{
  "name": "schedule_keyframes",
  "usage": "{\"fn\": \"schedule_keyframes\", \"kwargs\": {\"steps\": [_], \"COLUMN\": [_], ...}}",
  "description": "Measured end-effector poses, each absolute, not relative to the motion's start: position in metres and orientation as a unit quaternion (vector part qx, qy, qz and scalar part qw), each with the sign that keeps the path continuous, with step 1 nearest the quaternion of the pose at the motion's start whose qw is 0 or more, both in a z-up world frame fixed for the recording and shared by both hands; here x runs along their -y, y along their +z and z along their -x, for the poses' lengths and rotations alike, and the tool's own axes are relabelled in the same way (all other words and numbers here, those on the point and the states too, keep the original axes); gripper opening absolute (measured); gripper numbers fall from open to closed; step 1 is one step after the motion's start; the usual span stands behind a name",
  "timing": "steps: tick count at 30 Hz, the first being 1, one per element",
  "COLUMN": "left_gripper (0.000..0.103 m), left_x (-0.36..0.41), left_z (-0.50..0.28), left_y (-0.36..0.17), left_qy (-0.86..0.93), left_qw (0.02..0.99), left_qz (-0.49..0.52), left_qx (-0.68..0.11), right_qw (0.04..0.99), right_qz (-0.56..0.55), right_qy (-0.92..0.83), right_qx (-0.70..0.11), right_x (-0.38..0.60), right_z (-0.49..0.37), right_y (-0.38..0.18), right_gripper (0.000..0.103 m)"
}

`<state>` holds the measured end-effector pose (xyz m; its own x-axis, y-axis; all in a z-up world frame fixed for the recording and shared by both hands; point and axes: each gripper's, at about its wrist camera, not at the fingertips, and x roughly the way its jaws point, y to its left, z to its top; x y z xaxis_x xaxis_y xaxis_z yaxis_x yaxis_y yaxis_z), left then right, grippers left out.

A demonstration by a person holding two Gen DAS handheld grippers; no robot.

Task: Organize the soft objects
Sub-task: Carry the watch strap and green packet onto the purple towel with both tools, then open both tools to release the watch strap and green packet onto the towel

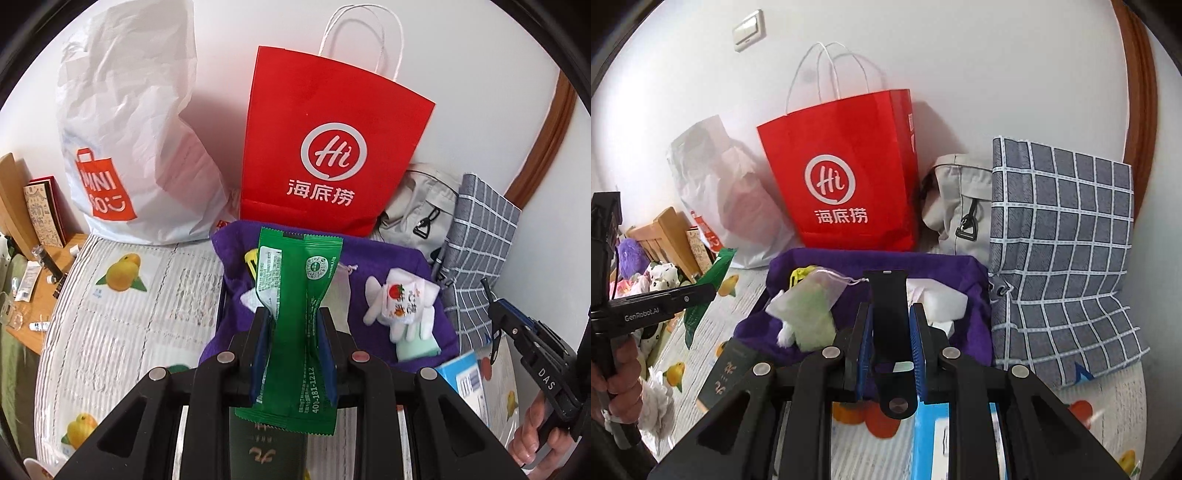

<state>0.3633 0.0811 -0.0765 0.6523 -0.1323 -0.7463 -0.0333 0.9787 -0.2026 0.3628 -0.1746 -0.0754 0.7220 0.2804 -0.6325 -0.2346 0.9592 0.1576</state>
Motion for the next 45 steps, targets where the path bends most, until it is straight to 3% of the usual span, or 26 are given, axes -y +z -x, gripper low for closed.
{"fn": "schedule_keyframes", "kwargs": {"steps": [16,35,45], "left_gripper": [0.024,0.025,0.025], "left_x": [-0.085,-0.089,-0.095], "left_z": [-0.422,-0.454,-0.46], "left_y": [-0.095,-0.133,-0.147], "left_qy": [-0.031,-0.028,-0.019], "left_qw": [0.897,0.872,0.86], "left_qz": [0.124,0.122,0.14], "left_qx": [-0.423,-0.473,-0.491], "right_qw": [0.927,0.876,0.868], "right_qz": [-0.028,0.003,0.015], "right_qy": [0.15,0.178,0.179], "right_qx": [-0.344,-0.448,-0.463], "right_x": [0.164,0.156,0.15], "right_z": [-0.422,-0.456,-0.459], "right_y": [-0.09,-0.157,-0.168], "right_gripper": [0.02,0.02,0.021]}}
